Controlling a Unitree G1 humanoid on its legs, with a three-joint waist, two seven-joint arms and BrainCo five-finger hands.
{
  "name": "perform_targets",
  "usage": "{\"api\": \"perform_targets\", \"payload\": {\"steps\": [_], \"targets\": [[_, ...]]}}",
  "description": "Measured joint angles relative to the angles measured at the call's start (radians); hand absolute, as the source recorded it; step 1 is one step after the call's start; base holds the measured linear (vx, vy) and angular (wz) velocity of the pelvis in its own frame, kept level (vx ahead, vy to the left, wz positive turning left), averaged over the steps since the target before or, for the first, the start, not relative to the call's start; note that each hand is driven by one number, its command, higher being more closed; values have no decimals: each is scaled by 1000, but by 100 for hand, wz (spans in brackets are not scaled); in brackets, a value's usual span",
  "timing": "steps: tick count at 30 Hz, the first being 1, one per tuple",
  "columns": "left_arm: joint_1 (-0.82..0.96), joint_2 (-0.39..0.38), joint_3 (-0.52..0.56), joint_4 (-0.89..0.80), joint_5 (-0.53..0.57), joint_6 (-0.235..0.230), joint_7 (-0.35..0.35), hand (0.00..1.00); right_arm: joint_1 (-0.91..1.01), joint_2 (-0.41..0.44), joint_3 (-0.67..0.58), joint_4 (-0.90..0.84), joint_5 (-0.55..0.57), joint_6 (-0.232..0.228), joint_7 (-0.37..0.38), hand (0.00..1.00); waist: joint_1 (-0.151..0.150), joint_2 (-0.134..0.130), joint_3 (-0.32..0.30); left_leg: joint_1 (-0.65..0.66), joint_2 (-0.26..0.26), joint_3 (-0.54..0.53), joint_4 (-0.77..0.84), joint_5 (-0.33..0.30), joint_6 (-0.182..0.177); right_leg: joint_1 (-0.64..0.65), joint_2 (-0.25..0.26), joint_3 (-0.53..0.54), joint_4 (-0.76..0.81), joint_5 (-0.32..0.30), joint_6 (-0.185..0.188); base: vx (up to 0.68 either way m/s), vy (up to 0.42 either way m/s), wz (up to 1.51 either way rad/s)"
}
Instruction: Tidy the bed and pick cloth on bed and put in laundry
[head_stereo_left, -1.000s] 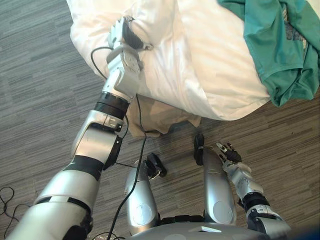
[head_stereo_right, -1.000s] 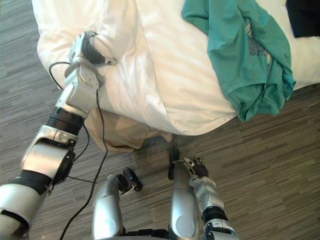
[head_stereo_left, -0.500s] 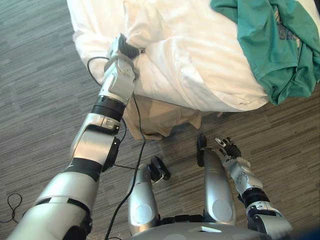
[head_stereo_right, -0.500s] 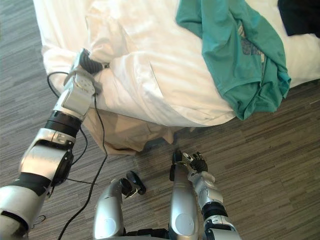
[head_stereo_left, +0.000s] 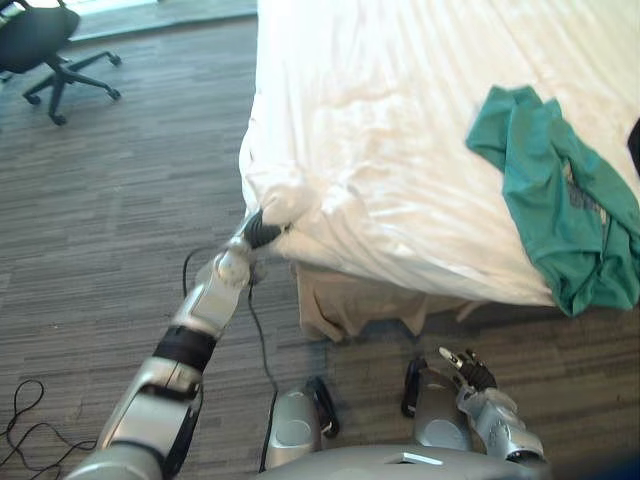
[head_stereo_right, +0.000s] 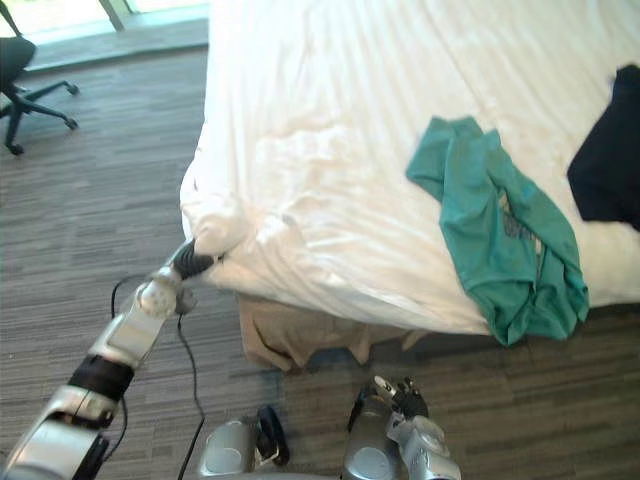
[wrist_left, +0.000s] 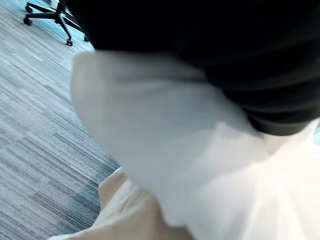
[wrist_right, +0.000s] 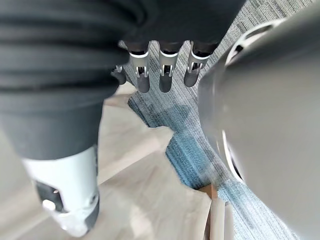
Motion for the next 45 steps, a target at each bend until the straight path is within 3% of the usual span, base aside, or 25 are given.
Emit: {"api": "perform_targets", "payload": {"steps": [4,8,11,17,19,23,26,28,29,31,33,35,37,39,45], "targets": [[174,-42,40,-41,-83,-26,1,0,18,-9,-57,89,-10,17,19,0,-3,15,-54,60,-11,-48,-118,50,-9,101,32,-59,-129,34,13,117,-22,27],[288,-122,77,-20,-83,-23,21,0,31,-14,-78,132,-12,25,44,0,3,21,-78,99,-11,-73,-182,72,-10,190,69,-97,-262,83,18,123,-10,18],[321,-190,107,88,-81,-29,49,0,37,-16,-98,172,-40,27,72,0,5,16,-89,143,-21,-78,-204,74,-10,271,89,-113,-357,115,28,91,11,8],[298,-299,231,385,-56,-86,156,0,38,-14,-129,234,-119,-7,130,0,-1,8,-110,203,-40,-77,-231,74,-10,346,89,-120,-410,128,30,88,22,-4],[295,-315,294,506,-22,-74,162,0,38,-14,-139,244,-136,-13,134,0,-2,6,-110,219,-42,-77,-231,74,-10,360,87,-120,-411,128,30,93,15,-2],[385,-308,448,657,-25,52,195,0,48,-14,-176,250,-145,-13,150,0,2,-5,-116,238,-45,-80,-230,74,-10,384,79,-126,-422,128,30,100,7,9],[439,-294,522,697,-21,138,120,0,53,-14,-191,251,-145,-12,153,0,7,-11,-121,252,-52,-82,-219,74,-10,407,68,-134,-422,128,30,64,12,12],[477,-290,585,733,59,204,-58,0,49,-14,-207,251,-146,-10,160,0,12,-8,-132,265,-57,-80,-215,74,-10,420,62,-137,-421,133,31,15,-13,3],[480,-290,594,744,77,214,-116,0,49,-14,-208,251,-147,-9,160,0,13,-8,-137,265,-58,-78,-215,74,-10,420,60,-137,-421,133,31,34,-21,-3],[482,-297,616,780,137,223,-323,0,49,-14,-219,259,-166,1,161,0,20,-7,-149,269,-61,-70,-212,74,-10,420,53,-136,-421,137,34,48,-40,-10],[485,-307,618,794,133,210,-359,0,50,-14,-233,267,-176,15,161,0,23,-6,-150,279,-59,-68,-202,74,-10,425,51,-136,-414,139,33,28,-73,-15],[485,-315,627,797,117,186,-311,0,57,-15,-248,268,-183,26,162,0,23,-5,-151,283,-58,-66,-191,74,-10,432,47,-136,-405,140,34,15,-88,-11],[483,-316,628,789,8,101,-153,0,65,-16,-252,268,-183,27,161,0,21,-1,-157,298,-58,-52,-200,74,-10,433,48,-135,-404,140,34,34,-81,-10],[471,-316,628,779,-45,53,-96,0,67,-15,-252,268,-171,26,160,0,19,3,-160,298,-58,-41,-200,74,-10,431,47,-129,-404,142,37,26,-78,-12],[432,-368,555,766,-28,-68,-74,0,77,-9,-250,267,-85,27,114,0,1,16,-176,283,-49,-30,-145,74,-10,415,48,-119,-405,179,24,65,-101,-13]]}}
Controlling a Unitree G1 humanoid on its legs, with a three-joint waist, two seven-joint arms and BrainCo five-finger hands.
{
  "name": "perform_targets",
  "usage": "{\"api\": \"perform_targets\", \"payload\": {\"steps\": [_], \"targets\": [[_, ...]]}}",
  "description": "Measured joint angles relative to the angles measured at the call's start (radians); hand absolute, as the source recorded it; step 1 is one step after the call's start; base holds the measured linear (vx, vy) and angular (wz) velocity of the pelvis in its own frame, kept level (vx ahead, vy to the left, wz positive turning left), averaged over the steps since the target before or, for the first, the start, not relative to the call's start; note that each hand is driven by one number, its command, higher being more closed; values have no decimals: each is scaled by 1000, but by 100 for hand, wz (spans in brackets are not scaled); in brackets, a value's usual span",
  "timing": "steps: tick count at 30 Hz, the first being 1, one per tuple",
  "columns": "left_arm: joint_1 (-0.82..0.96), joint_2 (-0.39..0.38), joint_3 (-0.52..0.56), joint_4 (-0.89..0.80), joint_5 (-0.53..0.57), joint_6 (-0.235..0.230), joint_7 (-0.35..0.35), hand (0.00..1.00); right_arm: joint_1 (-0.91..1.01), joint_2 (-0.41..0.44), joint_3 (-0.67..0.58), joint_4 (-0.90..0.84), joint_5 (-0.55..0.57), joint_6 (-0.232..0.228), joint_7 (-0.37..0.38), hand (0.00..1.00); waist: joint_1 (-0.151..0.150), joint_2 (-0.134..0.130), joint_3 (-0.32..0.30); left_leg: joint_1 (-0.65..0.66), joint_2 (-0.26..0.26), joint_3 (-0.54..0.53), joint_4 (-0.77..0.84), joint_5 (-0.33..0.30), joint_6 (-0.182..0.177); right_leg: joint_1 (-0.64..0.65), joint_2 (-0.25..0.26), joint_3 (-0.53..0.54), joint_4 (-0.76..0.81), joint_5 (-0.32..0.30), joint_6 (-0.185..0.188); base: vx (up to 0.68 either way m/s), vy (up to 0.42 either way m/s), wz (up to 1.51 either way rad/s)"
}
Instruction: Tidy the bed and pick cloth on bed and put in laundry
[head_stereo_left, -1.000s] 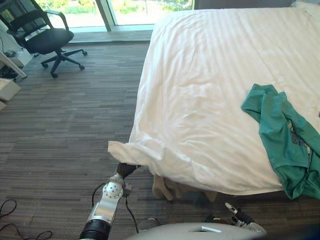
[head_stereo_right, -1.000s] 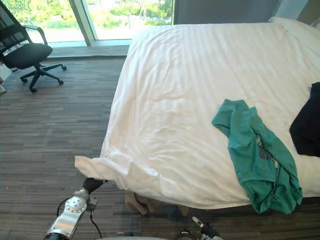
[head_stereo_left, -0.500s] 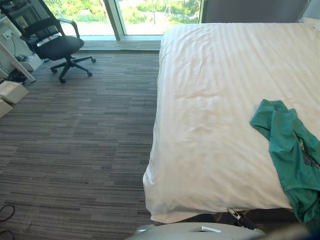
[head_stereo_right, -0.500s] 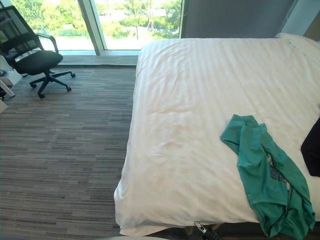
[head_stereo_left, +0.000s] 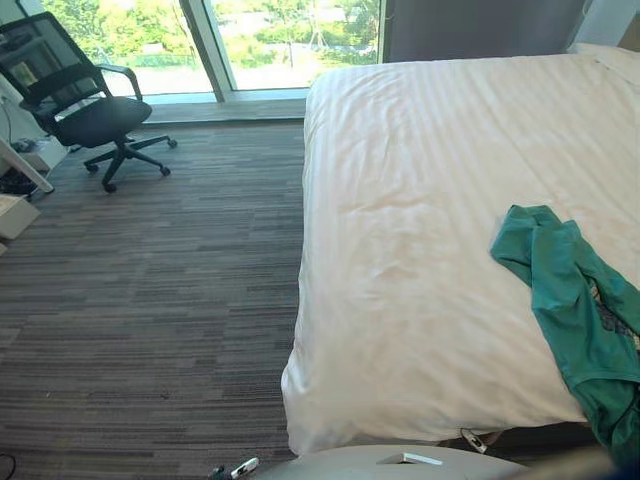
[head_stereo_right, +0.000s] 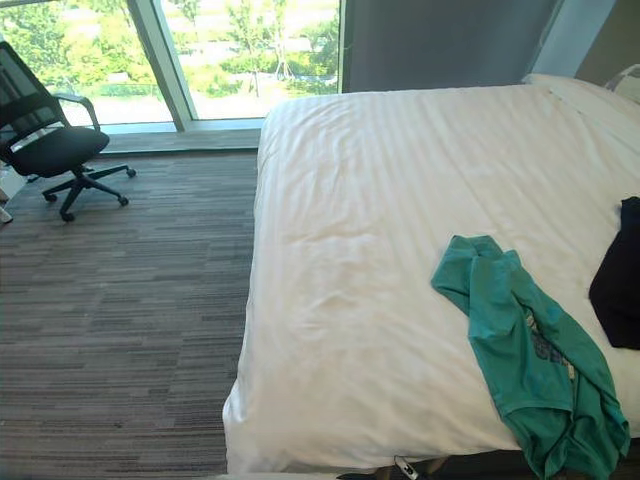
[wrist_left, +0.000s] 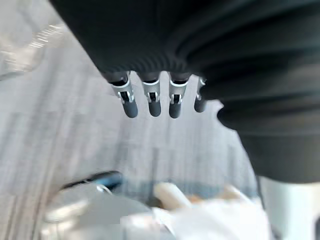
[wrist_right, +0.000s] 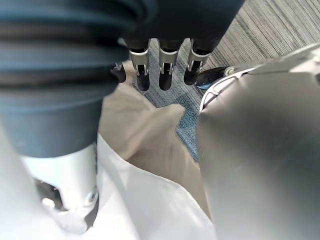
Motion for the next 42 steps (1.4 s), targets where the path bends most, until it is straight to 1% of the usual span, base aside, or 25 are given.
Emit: {"api": "perform_targets", "payload": {"steps": [1,2,3,4,5,6,7,9,11,13,14,17,20,23,24,26,27,31,35,36,38,39,40,41,42], "targets": [[-4,-6,-14,0,9,-9,6,0,-3,7,-1,-2,6,1,-10,0,5,-19,6,-26,1,7,60,0,0,5,-12,1,1,12,-6,65,-74,-23],[-8,-13,-48,2,28,-30,24,0,-17,36,2,-5,27,1,-34,0,7,-59,12,-54,-34,21,33,-60,7,13,-62,18,7,18,-4,26,-97,2],[-8,-17,-100,-6,46,-43,41,0,-13,21,0,-9,42,0,-50,0,-12,-34,1,-45,-49,14,-209,77,28,1,-47,21,16,26,7,7,-59,9],[-13,-18,-119,-11,46,-51,48,0,-11,7,-5,-9,49,0,-57,0,-18,-12,12,-57,-18,24,-211,126,17,-5,-33,20,31,24,13,0,0,0],[-14,-24,-136,-18,45,-54,69,0,-12,14,-6,-9,59,3,-66,0,-5,-12,5,-50,-17,41,-213,111,19,-16,-35,28,40,10,25,57,-11,-31],[-16,2,-151,-22,45,-57,119,0,-23,51,4,-11,78,4,-78,0,-1,-27,6,-51,-26,47,-207,111,20,-16,-39,29,25,-1,22,65,-40,-40],[-19,11,-161,-22,45,-57,140,0,-30,62,5,-11,80,4,-85,0,-2,-44,8,-49,-28,52,-208,110,20,-15,-39,36,18,1,22,60,-103,-34],[-30,30,-209,-20,45,-58,190,0,-38,75,5,-11,88,5,-100,0,-1,-59,15,-43,-20,69,-208,110,20,-18,-28,57,12,1,21,21,-118,-25],[-40,19,-234,-22,43,-60,211,0,-34,76,4,-11,93,1,-115,0,-5,-59,16,-32,-13,73,-208,110,20,-16,-15,57,11,0,20,3,-136,-26],[-51,17,-260,-21,40,-62,233,0,-27,71,5,-11,112,-17,-123,0,-7,-51,21,-22,-6,82,-208,110,20,-16,-6,78,7,-10,5,-10,-126,-30],[-54,16,-265,-21,38,-62,234,0,-26,69,5,-11,118,-22,-125,0,-7,-50,22,-20,-4,87,-209,110,20,-18,-4,86,6,-10,5,-35,-127,-27],[-67,1,-290,-17,33,-59,235,0,-27,57,9,-11,136,-35,-137,0,-8,-24,38,-23,1,93,-216,111,18,-37,5,107,0,-10,5,-66,-104,-25],[-66,0,-307,-16,20,-52,235,0,-28,48,24,-11,138,-41,-140,0,-9,-17,42,-25,0,92,-228,115,13,-49,9,113,-9,-10,6,-106,-105,-19],[-66,1,-312,-16,23,-50,234,0,-25,47,42,-11,136,-57,-140,0,-10,-18,41,-18,-1,79,-249,118,7,-51,13,113,-13,-13,11,-140,-80,-2],[-68,2,-312,-16,25,-45,231,0,-27,49,50,-11,131,-68,-139,0,-10,-25,45,-21,-5,66,-256,123,6,-52,12,112,-19,-16,17,-200,-84,1],[-68,8,-315,-16,25,-31,230,0,-26,49,71,-11,111,-82,-137,0,-7,-34,47,-23,-10,66,-257,132,8,-52,7,112,-24,-25,33,-192,-78,-2],[-67,22,-325,-14,25,-24,229,0,-26,49,91,-10,89,-89,-133,0,-5,-47,49,-24,-16,62,-261,138,7,-51,0,112,-25,-47,54,-161,-79,4],[-72,29,-354,4,23,-13,227,0,-27,35,123,-10,-4,-111,-113,0,-16,-41,47,-38,-15,37,-262,152,11,-53,3,105,-25,-58,45,-126,-49,12],[-68,30,-354,6,20,-15,228,0,-40,14,163,2,-44,-116,-109,0,-21,-39,45,-56,-16,27,-262,152,6,-61,6,106,-34,-55,40,-55,-17,6],[-68,31,-353,9,5,-18,228,0,-46,13,173,12,-44,-116,-109,0,-22,-39,45,-58,-16,26,-262,148,9,-62,7,107,-35,-57,38,0,0,0],[-68,33,-351,20,3,-29,226,0,-49,4,187,23,-42,-116,-112,0,-20,-46,41,-81,-9,39,-214,117,13,-70,4,115,-22,-75,28,30,14,-2],[-68,38,-351,19,3,-43,225,0,-52,4,199,23,-23,-115,-124,0,-21,-52,34,-136,16,39,-94,67,21,-90,0,119,-2,-82,28,43,-1,-5],[-69,39,-351,19,2,-50,226,0,-54,4,201,24,-13,-115,-130,0,-20,-51,33,-155,26,40,-48,52,18,-97,0,123,9,-77,25,77,-20,-16],[-71,41,-350,18,1,-61,226,0,-55,4,202,24,16,-114,-149,0,-21,-43,29,-187,49,40,26,16,15,-116,1,135,37,-66,42,119,-17,-21],[-74,45,-353,19,1,-61,222,0,-60,11,202,24,71,-107,-178,0,-31,-45,28,-185,56,39,30,11,11,-121,5,137,62,-62,50,119,-12,-19]]}}
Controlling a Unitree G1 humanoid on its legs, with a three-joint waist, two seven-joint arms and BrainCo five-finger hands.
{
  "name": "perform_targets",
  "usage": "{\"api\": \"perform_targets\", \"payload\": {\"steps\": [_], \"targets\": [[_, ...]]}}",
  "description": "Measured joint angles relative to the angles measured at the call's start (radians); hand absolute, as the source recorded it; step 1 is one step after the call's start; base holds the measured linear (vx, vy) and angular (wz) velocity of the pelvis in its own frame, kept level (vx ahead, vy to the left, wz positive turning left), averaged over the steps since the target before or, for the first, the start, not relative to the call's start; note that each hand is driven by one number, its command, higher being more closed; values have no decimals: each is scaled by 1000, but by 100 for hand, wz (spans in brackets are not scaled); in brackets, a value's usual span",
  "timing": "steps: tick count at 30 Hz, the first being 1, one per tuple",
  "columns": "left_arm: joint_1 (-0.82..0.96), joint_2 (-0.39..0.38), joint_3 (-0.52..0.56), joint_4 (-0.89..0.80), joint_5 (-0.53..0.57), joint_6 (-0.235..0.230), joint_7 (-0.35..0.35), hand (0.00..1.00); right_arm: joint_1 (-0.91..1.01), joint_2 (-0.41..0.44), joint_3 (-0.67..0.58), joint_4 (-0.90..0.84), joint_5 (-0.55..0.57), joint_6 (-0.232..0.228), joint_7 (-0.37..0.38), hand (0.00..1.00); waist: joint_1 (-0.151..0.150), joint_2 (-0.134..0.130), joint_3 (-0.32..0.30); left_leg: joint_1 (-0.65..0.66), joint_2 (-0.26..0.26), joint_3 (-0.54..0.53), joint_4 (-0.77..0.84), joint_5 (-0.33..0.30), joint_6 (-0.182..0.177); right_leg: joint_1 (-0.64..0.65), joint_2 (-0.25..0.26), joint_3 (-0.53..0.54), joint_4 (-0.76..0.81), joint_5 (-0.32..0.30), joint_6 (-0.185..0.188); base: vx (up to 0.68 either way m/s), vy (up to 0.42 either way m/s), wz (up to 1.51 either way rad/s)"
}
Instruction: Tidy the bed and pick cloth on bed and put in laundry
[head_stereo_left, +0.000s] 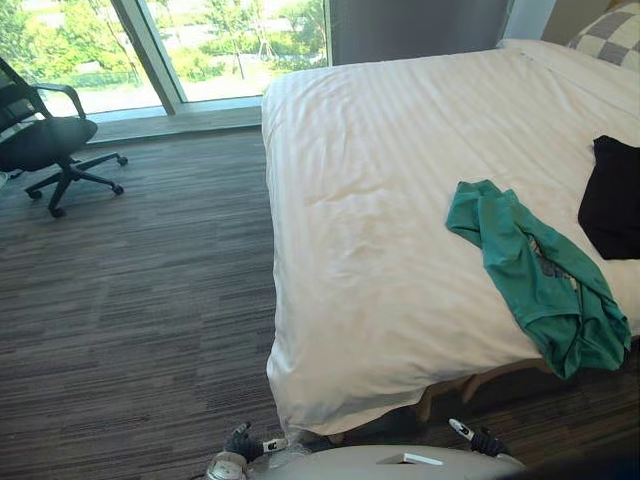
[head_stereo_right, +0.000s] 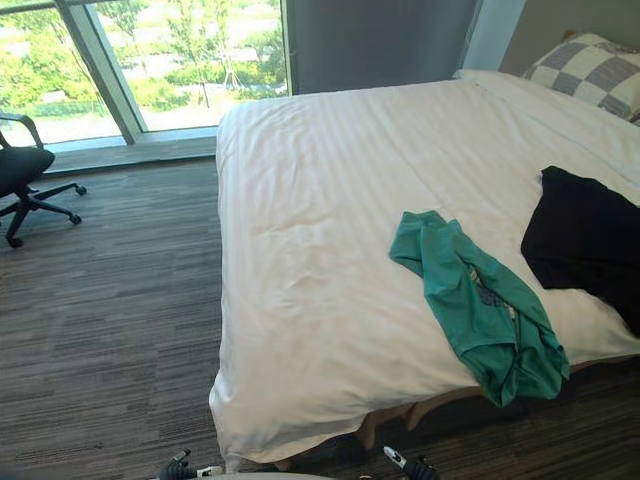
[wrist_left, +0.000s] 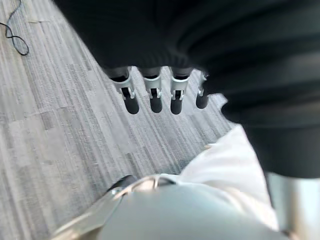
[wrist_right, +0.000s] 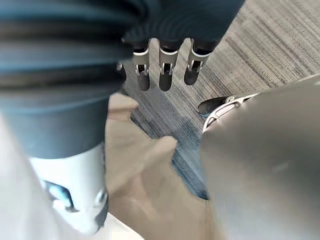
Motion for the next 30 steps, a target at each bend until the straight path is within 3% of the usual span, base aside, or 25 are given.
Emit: {"api": "perform_targets", "payload": {"steps": [1,4,5,8,10,11,12,14,15,16,17,18,19,20,21,22,23,24,25,26,28,29,30], "targets": [[-2,1,0,0,-1,0,-3,0,-1,3,-2,0,18,5,-11,0,-3,0,0,9,-2,0,-15,3,-3,0,0,0,7,-1,-2,103,-3,-7],[-11,7,-29,3,-9,2,-19,0,15,7,-58,-6,179,16,-99,0,-30,-7,-2,118,-52,-6,-240,109,-11,-4,-11,-10,65,-16,-29,27,18,18],[-32,4,-38,3,-8,-1,-31,0,19,6,-100,-5,234,-1,-145,100,-41,-1,3,135,-64,-16,-286,135,-9,-16,-19,-23,97,-23,-41,17,29,30],[-58,9,-44,0,-13,-5,-36,0,16,3,-158,-24,283,-74,-213,100,-46,-14,32,142,-74,-28,-287,138,-4,-19,-39,-28,148,-25,-46,-54,27,17],[-55,32,-35,-8,-46,-1,-37,0,8,-5,-222,-165,277,-145,-295,100,-36,-40,47,157,-87,-27,-293,138,3,-15,-58,-28,178,-22,-49,-112,46,5],[-52,35,-29,-11,-48,3,-37,0,0,-13,-233,-200,273,-153,-310,100,-35,-46,50,160,-87,-26,-293,137,5,-15,-60,-28,183,-20,-52,-110,22,0],[-36,37,-16,-25,-58,9,-36,0,-48,-55,-278,-295,245,-179,-357,100,-33,-56,55,165,-78,-24,-294,115,16,-14,-61,-28,191,-3,-71,-114,27,3],[-23,37,-9,-26,-78,9,-37,0,-123,-141,-335,-414,209,-220,-393,100,-23,-50,56,166,-69,-22,-294,109,22,-14,-55,-31,192,40,-86,-107,49,13],[-11,36,-9,-26,-93,9,-38,0,-175,-198,-350,-532,121,-407,-381,100,-20,-45,56,164,-64,-17,-294,93,17,-16,-52,-33,190,71,-99,-58,105,20],[1,36,-6,-33,-95,9,-39,0,-176,-232,-347,-727,11,-594,-373,100,-18,-70,47,161,-73,21,-268,80,21,-25,-76,-31,180,80,-100,-28,74,21],[11,41,4,-45,-94,8,-39,0,-183,-253,-344,-816,-34,-634,-371,100,-18,-69,44,131,-66,33,-215,69,27,-29,-77,-31,181,67,-94,-14,11,13],[50,44,11,-56,-93,5,-39,0,-198,-322,-312,-1025,-135,-718,-334,100,-2,-68,35,89,-65,25,-173,54,34,-31,-86,-29,175,45,-86,6,-39,26],[76,53,11,-65,-93,1,-38,0,-205,-360,-287,-1142,-176,-776,-257,100,-3,-77,20,89,-82,8,-218,68,28,-30,-85,-27,151,37,-94,9,-18,31],[91,71,13,-66,-98,-6,-38,0,-210,-371,-270,-1191,-183,-797,-212,100,-5,-92,12,92,-94,-2,-247,79,27,-28,-84,-23,137,27,-103,47,9,36],[110,87,11,-65,-97,-12,-39,0,-226,-373,-234,-1252,-163,-807,-63,100,-6,-117,-1,98,-107,-17,-293,109,26,-26,-82,-13,112,10,-101,36,-16,23],[113,90,12,-63,-98,-12,-38,0,-232,-373,-215,-1268,-154,-804,-8,100,-4,-123,0,93,-108,-24,-293,123,25,-24,-79,-7,105,6,-100,41,-53,7],[120,88,11,-63,-99,-13,-38,0,-248,-372,-133,-1287,-128,-790,125,100,6,-128,2,95,-109,-29,-292,141,22,-24,-71,3,106,9,-100,14,-63,9],[130,87,5,-62,-98,-13,-39,0,-252,-372,-20,-1307,-90,-737,273,100,5,-125,2,97,-106,-47,-292,145,24,-19,-69,5,120,9,-101,12,-62,14],[128,87,-1,-62,-98,-13,-39,0,-253,-372,15,-1317,-80,-715,317,100,3,-123,3,97,-106,-55,-293,146,25,-16,-69,5,123,9,-101,10,-55,43],[115,87,-26,-63,-97,-13,-38,0,-283,-402,216,-1355,-50,-594,493,100,11,-114,4,96,-103,-80,-292,151,25,-8,-66,6,133,9,-101,25,-48,39],[112,84,-30,-63,-97,-12,-38,0,-324,-418,339,-1366,-50,-494,561,100,13,-98,14,95,-102,-94,-292,154,25,-7,-66,5,144,9,-101,13,-43,40],[97,82,-54,-61,-97,-11,-38,0,-369,-423,503,-1366,-52,-374,616,100,32,-94,19,95,-101,-127,-292,161,27,-1,-65,5,163,9,-101,20,-54,56],[87,83,-68,-60,-97,-12,-39,0,-390,-422,591,-1364,-54,-313,623,100,44,-85,25,92,-101,-149,-291,165,29,3,-65,6,175,9,-101,21,-56,72]]}}
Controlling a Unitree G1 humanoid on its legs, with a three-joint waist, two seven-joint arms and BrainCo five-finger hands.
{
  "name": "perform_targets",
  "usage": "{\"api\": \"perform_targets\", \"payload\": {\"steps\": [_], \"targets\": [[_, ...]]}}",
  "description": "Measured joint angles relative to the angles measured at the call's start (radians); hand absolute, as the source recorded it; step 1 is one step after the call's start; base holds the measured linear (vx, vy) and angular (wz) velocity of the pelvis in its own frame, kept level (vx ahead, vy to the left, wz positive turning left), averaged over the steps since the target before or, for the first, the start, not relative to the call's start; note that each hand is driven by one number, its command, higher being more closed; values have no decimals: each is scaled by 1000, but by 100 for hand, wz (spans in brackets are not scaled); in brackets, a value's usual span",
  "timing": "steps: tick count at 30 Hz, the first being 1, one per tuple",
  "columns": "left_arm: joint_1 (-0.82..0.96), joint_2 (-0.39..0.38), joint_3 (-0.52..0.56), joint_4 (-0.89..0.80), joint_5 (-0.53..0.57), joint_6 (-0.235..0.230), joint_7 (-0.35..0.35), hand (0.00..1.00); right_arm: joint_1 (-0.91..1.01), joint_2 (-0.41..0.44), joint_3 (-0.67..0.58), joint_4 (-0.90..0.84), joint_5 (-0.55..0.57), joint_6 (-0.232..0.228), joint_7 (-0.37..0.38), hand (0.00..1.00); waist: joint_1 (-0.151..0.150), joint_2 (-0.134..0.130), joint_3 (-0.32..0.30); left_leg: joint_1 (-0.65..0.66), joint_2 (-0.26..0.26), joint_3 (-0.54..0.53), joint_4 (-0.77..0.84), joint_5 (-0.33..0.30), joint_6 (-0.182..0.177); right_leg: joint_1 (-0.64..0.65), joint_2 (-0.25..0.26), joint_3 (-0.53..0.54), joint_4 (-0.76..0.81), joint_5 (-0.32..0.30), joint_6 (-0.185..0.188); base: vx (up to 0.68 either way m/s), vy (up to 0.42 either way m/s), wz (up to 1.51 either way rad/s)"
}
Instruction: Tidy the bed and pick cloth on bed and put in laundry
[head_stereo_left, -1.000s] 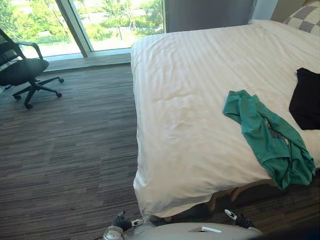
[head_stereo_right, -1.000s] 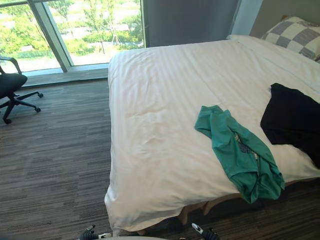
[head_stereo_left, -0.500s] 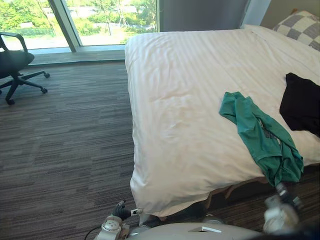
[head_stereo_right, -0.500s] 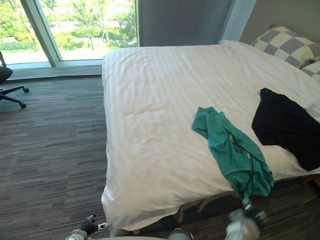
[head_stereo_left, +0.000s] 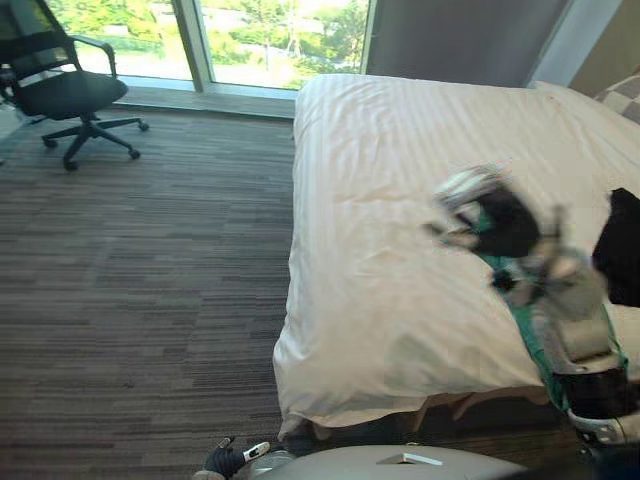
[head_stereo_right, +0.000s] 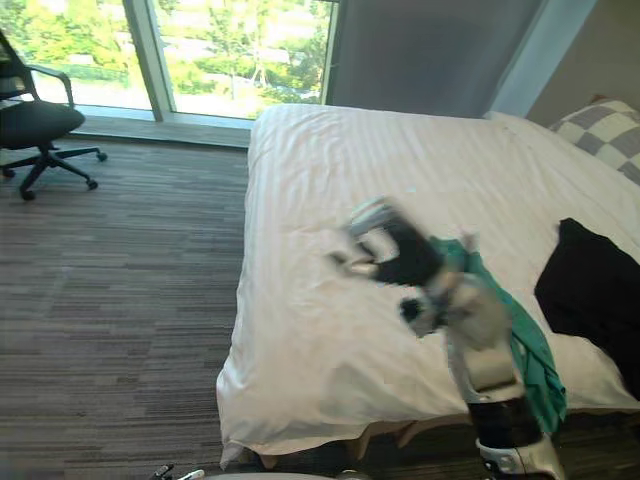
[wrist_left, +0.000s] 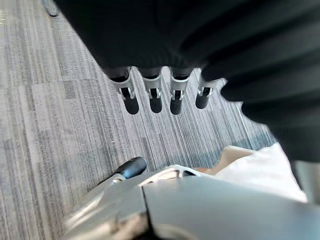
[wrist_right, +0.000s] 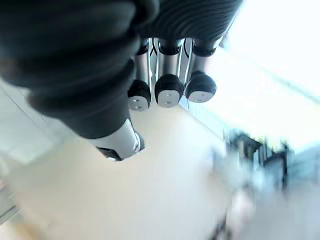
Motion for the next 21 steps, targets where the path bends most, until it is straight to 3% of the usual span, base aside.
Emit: {"api": "perform_targets", "payload": {"steps": [1,2,3,4,6,7,9,10,11,12,13,14,16,17,18,19,20,21], "targets": [[-10,-1,-4,4,1,0,0,0,-25,8,80,6,-1,60,2,100,13,7,6,-3,0,-21,0,4,1,1,0,1,15,0,0,12,-36,54],[-14,-1,-10,6,1,0,0,0,-39,17,119,12,-2,92,2,100,19,10,7,-6,0,-32,0,7,2,0,0,2,21,0,0,-6,-36,73],[-21,1,-25,6,0,0,1,0,-92,72,241,46,-14,211,-17,100,36,14,9,-20,0,-72,0,14,0,4,4,1,22,0,0,-1,-41,56],[-26,1,-30,7,0,0,2,0,-113,93,272,66,-22,243,-23,100,43,14,9,-23,1,-77,1,16,0,5,6,0,20,0,0,10,-75,56],[-40,1,-46,6,-3,15,3,0,-219,244,412,259,-40,385,-88,100,91,16,15,-44,8,-101,4,27,-5,11,18,-10,-5,0,0,15,-92,25],[-43,2,-50,6,-7,18,3,0,-235,277,431,307,-44,402,-102,100,98,15,16,-48,9,-106,4,30,-5,11,20,-11,-6,0,0,1,-70,26],[-59,17,-79,-1,-19,23,-1,0,-295,436,461,546,-91,455,-162,100,118,10,29,-72,14,-145,5,44,-8,12,27,-42,-8,0,0,-5,-86,45],[-72,24,-79,-18,-19,25,-9,0,-313,504,416,649,-25,427,-299,100,129,7,57,-79,19,-155,6,49,-10,9,31,-50,0,0,0,-8,-71,41],[-75,26,-78,-26,-18,30,-14,0,-313,526,378,668,0,414,-349,100,133,7,67,-89,20,-161,10,51,-10,2,31,-55,5,-1,1,-70,-32,37],[-87,25,-74,-49,-22,36,-20,0,-316,553,259,663,43,347,-402,100,131,10,99,-149,21,-179,51,42,-4,-37,27,-59,25,-3,1,-118,1,30],[-96,24,-69,-67,-38,31,-20,0,-325,535,187,600,59,297,-397,100,130,18,135,-211,20,-180,94,36,0,-91,17,-57,58,-11,5,-144,5,24],[-99,25,-66,-75,-40,30,-20,0,-328,525,173,575,63,281,-394,100,129,19,148,-233,18,-180,109,34,2,-110,13,-54,69,-18,5,-153,3,4],[-138,26,-64,-99,-88,14,-11,0,-350,469,144,476,62,237,-332,100,96,33,239,-366,4,-179,191,33,5,-199,-9,-37,80,-79,13,-158,-33,2],[-148,26,-63,-103,-101,11,-11,0,-354,459,145,471,61,237,-322,100,91,27,253,-384,2,-178,204,34,3,-210,-12,-34,77,-92,20,-156,-62,-4],[-179,25,-61,-116,-123,3,-5,0,-359,435,146,473,58,242,-300,100,89,38,302,-448,-6,-172,243,40,-3,-244,-18,-28,69,-136,71,-137,-56,-4],[-191,24,-61,-116,-132,-2,1,0,-359,428,148,480,58,245,-296,100,87,48,314,-471,-2,-174,257,41,-4,-264,-15,-29,73,-139,88,-172,-72,-4],[-213,5,-61,-120,-146,-10,11,0,-357,410,154,503,38,258,-289,100,84,84,339,-524,17,-178,271,49,-5,-319,2,-28,95,-145,83,-161,-77,-3],[-219,-4,-61,-124,-154,-17,21,0,-356,405,158,525,23,270,-288,100,86,101,355,-553,31,-180,269,63,-8,-360,13,-25,118,-152,75,-137,-85,-4]]}}
